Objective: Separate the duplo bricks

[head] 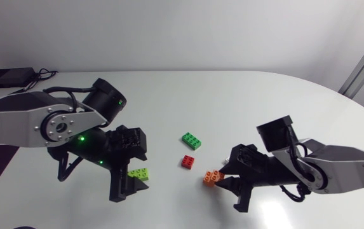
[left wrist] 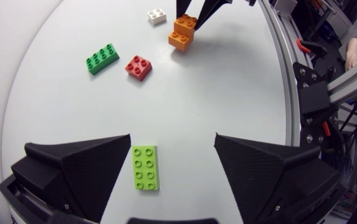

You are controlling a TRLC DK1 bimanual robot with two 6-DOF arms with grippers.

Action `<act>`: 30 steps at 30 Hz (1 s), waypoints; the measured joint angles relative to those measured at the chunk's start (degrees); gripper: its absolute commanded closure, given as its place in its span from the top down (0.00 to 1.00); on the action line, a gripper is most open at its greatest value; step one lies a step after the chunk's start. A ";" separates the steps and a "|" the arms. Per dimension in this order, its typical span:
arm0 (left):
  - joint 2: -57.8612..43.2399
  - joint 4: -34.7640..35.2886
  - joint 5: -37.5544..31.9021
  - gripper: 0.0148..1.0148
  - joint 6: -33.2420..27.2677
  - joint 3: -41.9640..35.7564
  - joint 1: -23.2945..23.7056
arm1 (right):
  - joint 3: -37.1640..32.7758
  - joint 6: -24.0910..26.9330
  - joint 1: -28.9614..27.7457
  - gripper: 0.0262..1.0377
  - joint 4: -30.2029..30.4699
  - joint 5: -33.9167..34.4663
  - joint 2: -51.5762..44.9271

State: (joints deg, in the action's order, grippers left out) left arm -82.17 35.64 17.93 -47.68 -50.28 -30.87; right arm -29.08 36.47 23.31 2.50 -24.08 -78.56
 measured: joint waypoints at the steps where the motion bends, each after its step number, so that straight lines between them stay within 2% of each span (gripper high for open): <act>1: -0.55 -0.20 0.50 0.93 -0.02 -0.35 0.00 | 0.00 0.00 0.00 0.29 0.92 -0.24 1.27; 8: -3.58 0.61 10.47 0.92 -0.28 -4.68 0.00 | -0.46 -1.09 0.00 0.29 9.46 -5.70 10.51; 10: -4.13 1.49 12.57 0.90 -0.52 -6.03 -0.02 | -1.07 -1.73 0.02 0.29 11.13 -6.97 12.15; 15: -5.35 3.21 14.97 0.89 -0.92 -7.65 -2.01 | -2.43 -2.84 0.37 0.29 13.62 -9.27 15.13; 22: -7.54 6.64 17.94 0.81 -1.57 -11.56 -5.46 | -3.93 -4.87 1.49 0.29 15.72 -12.85 17.35; 28: -9.70 8.63 20.59 0.79 -2.21 -15.34 -6.60 | -4.17 -6.05 2.62 0.29 16.52 -15.56 18.69; 30: -10.64 8.81 20.92 0.75 -2.21 -15.89 -6.84 | -4.17 -6.08 2.62 0.29 16.50 -16.35 18.69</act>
State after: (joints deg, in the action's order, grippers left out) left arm -92.82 44.45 38.85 -49.89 -66.17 -37.71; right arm -33.26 30.39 25.93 19.00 -40.42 -59.88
